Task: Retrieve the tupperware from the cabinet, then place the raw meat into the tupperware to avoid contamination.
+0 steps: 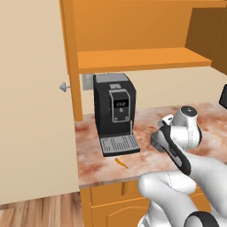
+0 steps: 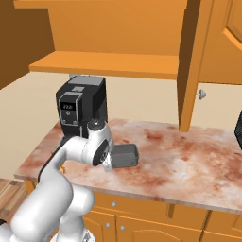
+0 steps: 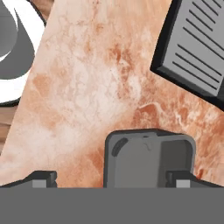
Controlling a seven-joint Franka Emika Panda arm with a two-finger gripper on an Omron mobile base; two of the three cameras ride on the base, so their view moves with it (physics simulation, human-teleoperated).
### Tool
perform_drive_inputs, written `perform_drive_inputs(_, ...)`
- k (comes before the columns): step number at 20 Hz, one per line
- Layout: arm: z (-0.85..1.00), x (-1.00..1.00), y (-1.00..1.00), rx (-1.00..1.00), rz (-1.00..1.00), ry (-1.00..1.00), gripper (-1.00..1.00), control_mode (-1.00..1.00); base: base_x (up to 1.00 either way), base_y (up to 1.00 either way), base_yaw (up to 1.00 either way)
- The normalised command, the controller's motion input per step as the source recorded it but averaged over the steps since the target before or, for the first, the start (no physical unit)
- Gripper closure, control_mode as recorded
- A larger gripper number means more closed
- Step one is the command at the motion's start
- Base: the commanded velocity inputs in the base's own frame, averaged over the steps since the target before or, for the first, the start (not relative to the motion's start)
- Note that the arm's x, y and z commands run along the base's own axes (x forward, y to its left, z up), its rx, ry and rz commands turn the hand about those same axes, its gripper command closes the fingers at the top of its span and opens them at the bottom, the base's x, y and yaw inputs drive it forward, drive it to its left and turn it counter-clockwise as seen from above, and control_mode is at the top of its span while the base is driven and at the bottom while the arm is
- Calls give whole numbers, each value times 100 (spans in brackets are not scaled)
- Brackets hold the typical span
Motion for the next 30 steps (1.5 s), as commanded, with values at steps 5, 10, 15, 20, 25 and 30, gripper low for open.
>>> perform_drive_inputs(5,32,-33,21,-7,15,3,-100,-100,0,0,0)
perform_drive_inputs(10,28,-33,11,-7,23,4,-100,-100,0,0,0)
perform_drive_inputs(15,21,-52,27,-9,30,0,-100,-100,0,0,0)
perform_drive_inputs(20,15,-45,35,-9,30,2,-100,-100,0,0,0)
perform_drive_inputs(25,10,-35,50,-11,29,4,-100,-100,0,0,0)
perform_drive_inputs(30,21,-24,44,-10,29,0,-100,-100,0,0,0)
